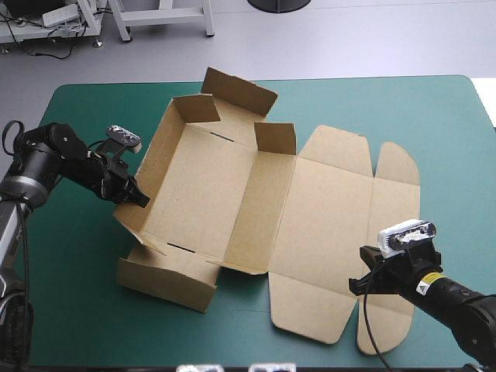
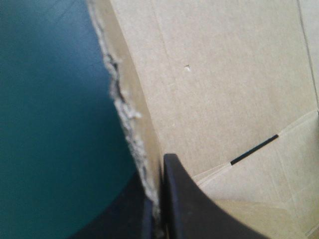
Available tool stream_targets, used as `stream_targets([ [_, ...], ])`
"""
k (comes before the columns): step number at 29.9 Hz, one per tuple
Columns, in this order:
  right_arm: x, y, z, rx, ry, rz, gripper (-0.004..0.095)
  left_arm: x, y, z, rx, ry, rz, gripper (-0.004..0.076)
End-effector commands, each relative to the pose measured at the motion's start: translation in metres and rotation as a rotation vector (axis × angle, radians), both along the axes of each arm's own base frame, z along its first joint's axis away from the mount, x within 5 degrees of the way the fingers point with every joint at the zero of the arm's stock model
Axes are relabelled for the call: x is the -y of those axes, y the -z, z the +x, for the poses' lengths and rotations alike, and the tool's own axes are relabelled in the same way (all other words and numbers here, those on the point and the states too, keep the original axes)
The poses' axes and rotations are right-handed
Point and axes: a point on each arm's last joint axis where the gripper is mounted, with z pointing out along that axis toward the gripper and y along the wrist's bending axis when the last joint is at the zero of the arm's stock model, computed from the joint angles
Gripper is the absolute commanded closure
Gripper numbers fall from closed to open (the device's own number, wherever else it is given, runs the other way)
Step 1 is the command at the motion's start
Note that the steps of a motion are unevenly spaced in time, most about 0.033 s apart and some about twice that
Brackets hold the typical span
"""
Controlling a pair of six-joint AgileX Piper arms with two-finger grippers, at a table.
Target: Fold the box
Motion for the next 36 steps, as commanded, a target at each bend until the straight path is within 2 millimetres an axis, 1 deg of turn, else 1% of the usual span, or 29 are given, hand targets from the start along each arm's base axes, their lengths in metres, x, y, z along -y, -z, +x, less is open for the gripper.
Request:
stream_targets([
  [1,0.0,-0.015,0.005,0.073,0.022,0.039,0.0905,0.007,-0.03,-0.009,0.063,0.057,0.02,0.0729],
  [5,-0.001,-0.014,0.005,0.066,0.023,0.039,0.0905,0.015,-0.042,-0.008,0.115,0.114,0.084,0.0729],
  [9,-0.002,-0.011,0.009,0.044,0.022,0.027,0.0905,0.028,-0.044,-0.008,0.164,0.23,0.192,0.0729],
  [14,-0.003,-0.009,0.011,0.039,0.015,0.012,0.0905,0.053,-0.05,-0.003,0.308,0.322,0.305,0.0729],
  [19,-0.003,-0.01,0.011,0.048,0.015,0.011,0.0905,0.079,-0.059,-0.003,0.455,0.414,0.409,0.0729],
  [22,-0.003,-0.015,0.013,0.057,0.015,0.015,0.0905,0.092,-0.066,-0.001,0.569,0.474,0.5,0.0729],
  [24,-0.004,-0.02,0.014,0.074,0.01,0.013,0.0905,0.097,-0.07,0.0,0.633,0.489,0.547,0.0729],
  [27,-0.005,-0.033,0.018,0.109,0.006,0.015,0.0905,0.101,-0.075,0.003,0.709,0.494,0.556,0.0729],
  [29,-0.006,-0.039,0.021,0.119,0.003,0.015,0.0905,0.102,-0.076,0.004,0.722,0.493,0.553,0.0729],
  [32,-0.009,-0.043,0.027,0.114,0.002,0.013,0.0913,0.106,-0.075,0.002,0.715,0.502,0.536,0.0729],
  [36,-0.013,-0.044,0.038,0.082,-0.005,-0.005,0.0914,0.12,-0.079,-0.009,0.741,0.542,0.509,0.0729],
])
